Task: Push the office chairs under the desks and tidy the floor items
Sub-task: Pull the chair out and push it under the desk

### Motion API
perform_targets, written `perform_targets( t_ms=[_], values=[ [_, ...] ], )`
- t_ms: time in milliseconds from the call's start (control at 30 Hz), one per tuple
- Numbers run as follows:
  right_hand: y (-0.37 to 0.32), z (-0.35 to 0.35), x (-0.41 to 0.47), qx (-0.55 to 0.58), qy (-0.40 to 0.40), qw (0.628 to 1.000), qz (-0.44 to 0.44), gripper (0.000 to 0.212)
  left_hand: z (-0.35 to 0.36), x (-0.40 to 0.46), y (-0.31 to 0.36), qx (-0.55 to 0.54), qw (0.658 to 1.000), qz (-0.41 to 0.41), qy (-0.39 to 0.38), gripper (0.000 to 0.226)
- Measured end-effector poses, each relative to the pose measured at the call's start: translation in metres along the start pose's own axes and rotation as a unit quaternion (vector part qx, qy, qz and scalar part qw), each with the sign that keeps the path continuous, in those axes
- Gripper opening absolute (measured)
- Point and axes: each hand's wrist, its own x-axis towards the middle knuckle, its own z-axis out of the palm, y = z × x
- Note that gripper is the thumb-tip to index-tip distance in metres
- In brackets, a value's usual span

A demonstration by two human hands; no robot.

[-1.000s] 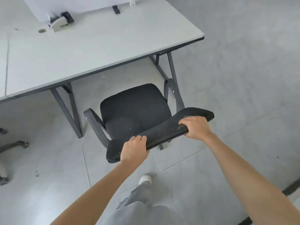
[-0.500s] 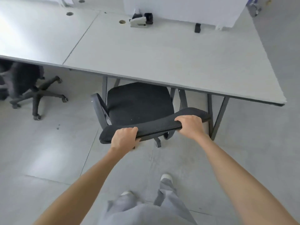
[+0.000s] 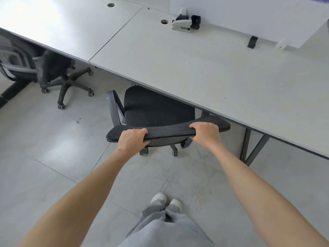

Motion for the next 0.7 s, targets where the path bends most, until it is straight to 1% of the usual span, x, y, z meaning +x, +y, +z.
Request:
perform_targets(
  t_ms=[100, 200, 300, 367, 400, 467, 533, 567, 600, 700],
  values=[
    [0.001, -0.004, 0.004, 0.002, 0.001, 1.000, -0.013, 0.041, -0.001, 0.002, 0.001, -0.008, 1.000, -0.004, 0.017, 0.028],
    [0.005, -0.007, 0.004, 0.005, -0.016, 0.999, -0.035, 0.041, -0.003, 0.001, 0.006, -0.015, 1.000, -0.006, 0.023, 0.026],
    [0.007, -0.009, -0.003, 0.029, -0.019, 0.997, -0.070, 0.041, -0.005, -0.005, 0.010, -0.053, 0.997, 0.021, 0.044, 0.024],
    [0.005, -0.004, -0.018, 0.084, 0.035, 0.992, -0.089, 0.036, -0.008, -0.017, 0.015, -0.099, 0.990, 0.062, 0.079, 0.028],
    [0.005, 0.000, -0.031, 0.124, 0.066, 0.987, -0.083, 0.035, -0.009, -0.024, 0.020, -0.132, 0.984, 0.077, 0.095, 0.030],
    [0.001, 0.005, -0.063, 0.225, 0.103, 0.968, -0.035, 0.036, -0.012, -0.042, 0.035, -0.227, 0.964, 0.089, 0.106, 0.029],
    [-0.002, 0.008, -0.098, 0.329, 0.113, 0.936, 0.049, 0.035, -0.017, -0.056, 0.053, -0.328, 0.938, 0.070, 0.086, 0.024],
    [-0.004, 0.012, -0.118, 0.379, 0.121, 0.912, 0.102, 0.034, -0.016, -0.061, 0.062, -0.371, 0.926, 0.055, 0.054, 0.022],
    [-0.005, 0.016, -0.138, 0.428, 0.134, 0.881, 0.154, 0.032, -0.013, -0.065, 0.073, -0.409, 0.912, 0.040, 0.013, 0.023],
    [-0.006, 0.036, -0.202, 0.554, 0.179, 0.751, 0.309, 0.030, 0.008, -0.076, 0.103, -0.486, 0.863, 0.018, -0.136, 0.023]
  ],
)
